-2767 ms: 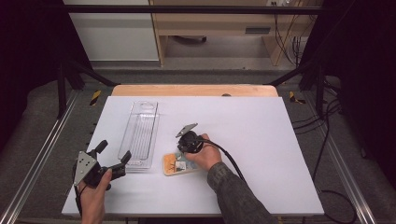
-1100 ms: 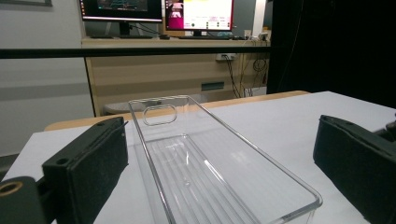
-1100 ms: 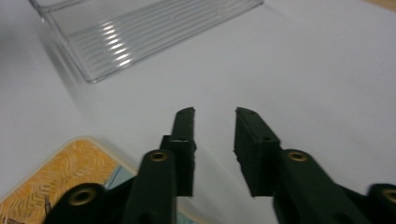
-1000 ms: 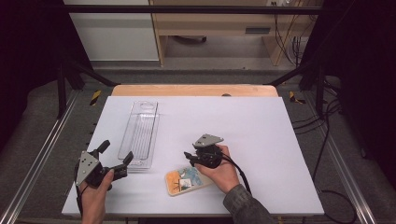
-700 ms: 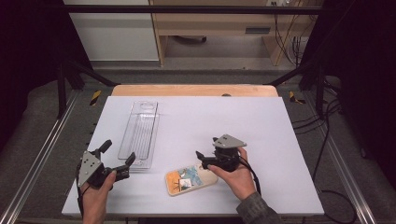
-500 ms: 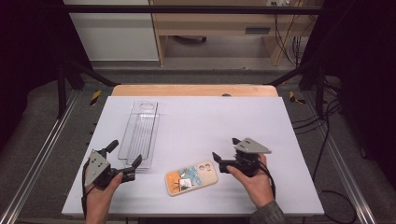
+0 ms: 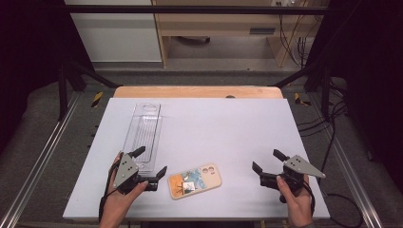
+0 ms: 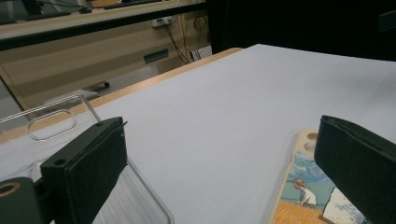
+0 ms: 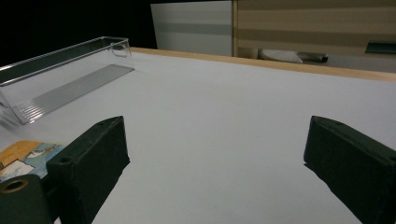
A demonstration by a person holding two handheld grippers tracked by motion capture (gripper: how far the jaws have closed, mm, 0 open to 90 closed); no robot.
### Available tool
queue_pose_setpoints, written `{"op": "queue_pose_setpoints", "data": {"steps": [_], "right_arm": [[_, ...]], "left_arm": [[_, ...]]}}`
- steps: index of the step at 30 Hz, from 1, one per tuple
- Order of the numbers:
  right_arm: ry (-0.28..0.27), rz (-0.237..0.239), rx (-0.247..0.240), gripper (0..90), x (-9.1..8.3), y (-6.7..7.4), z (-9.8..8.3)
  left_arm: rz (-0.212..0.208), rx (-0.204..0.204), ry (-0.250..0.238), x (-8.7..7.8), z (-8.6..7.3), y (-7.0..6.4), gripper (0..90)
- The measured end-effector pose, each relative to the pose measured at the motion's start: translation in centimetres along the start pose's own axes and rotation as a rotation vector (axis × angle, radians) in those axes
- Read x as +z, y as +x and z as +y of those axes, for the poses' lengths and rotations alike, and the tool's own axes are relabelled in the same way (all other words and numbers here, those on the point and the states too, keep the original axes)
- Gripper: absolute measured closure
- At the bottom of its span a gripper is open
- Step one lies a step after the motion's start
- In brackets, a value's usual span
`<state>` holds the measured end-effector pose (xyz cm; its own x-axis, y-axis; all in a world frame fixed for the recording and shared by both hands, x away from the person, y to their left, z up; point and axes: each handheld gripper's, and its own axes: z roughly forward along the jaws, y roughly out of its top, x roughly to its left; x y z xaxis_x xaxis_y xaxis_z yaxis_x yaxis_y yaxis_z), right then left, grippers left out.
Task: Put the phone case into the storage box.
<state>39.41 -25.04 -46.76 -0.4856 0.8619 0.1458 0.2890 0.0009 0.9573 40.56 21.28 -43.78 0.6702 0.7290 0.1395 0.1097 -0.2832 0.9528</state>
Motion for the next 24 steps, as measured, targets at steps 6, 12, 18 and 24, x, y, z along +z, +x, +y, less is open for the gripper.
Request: {"op": "queue_pose_setpoints", "data": {"steps": [6, 12, 18, 24], "right_arm": [[-0.053, -0.001, -0.020, 5.8, -0.4, -0.3, -0.8], [-0.056, 0.025, -0.005, 5.3, -0.3, 0.0, -1.1], [-0.041, 0.053, -0.003, 3.5, 0.1, 0.4, -1.2], [-0.024, 0.063, -0.001, 3.7, 0.4, 0.7, -1.5]], "left_arm": [[-0.051, 0.009, 0.044, 0.5, 1.8, -0.3, 2.2], [-0.134, 0.047, 0.130, 1.6, 2.9, -1.0, 2.6], [-0.212, 0.063, 0.229, 3.0, 2.6, -1.9, 2.7], [-0.296, 0.097, 0.337, 4.4, 1.7, -2.8, 3.0]]}}
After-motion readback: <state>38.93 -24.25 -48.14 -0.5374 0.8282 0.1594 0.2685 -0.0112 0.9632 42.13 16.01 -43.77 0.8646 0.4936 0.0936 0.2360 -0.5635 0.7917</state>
